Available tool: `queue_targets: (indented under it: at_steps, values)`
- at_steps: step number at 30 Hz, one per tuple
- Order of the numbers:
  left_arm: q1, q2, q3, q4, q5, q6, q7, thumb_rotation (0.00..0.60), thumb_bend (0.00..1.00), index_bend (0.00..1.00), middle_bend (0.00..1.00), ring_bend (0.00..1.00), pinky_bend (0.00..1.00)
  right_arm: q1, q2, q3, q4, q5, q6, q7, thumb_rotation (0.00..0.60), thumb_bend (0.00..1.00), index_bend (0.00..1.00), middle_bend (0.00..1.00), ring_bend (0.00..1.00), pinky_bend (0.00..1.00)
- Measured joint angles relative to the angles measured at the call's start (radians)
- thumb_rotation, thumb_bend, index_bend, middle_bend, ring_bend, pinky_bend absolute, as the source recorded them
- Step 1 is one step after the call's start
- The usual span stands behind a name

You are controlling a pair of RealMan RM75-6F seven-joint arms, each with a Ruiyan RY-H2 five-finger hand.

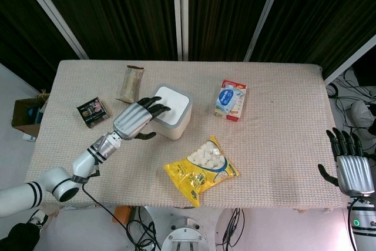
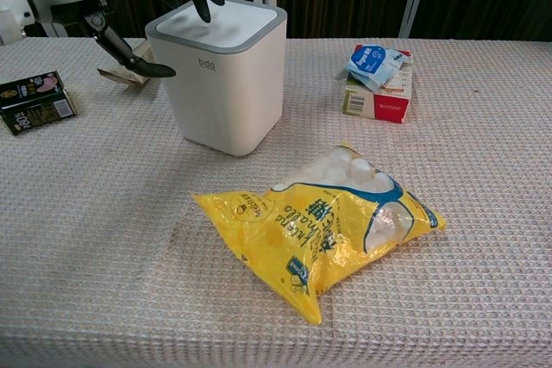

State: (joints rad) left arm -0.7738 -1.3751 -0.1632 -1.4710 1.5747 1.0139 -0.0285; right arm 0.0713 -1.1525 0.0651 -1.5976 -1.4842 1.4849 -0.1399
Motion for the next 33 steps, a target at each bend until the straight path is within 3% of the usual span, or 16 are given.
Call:
queue_targets:
  at_steps: [20,33]
  values:
    - [-0.016,0.004,0.022,-0.023,-0.02,0.008,0.033,0.582,0.22,0.19,0.28,0.12,0.24,0.005,0.002,0.002,0.005,0.012,-0.018,0.009,0.6,0.21,0.0,0.03,0.0,0.0]
    - [-0.023,-0.025,0.061,0.018,-0.005,0.001,0.087,0.573,0.22,0.17,0.39,0.12,0.24,0.006,-0.003,0.002,0.017,0.017,-0.022,0.018,0.6,0.21,0.0,0.03,0.0,0.0]
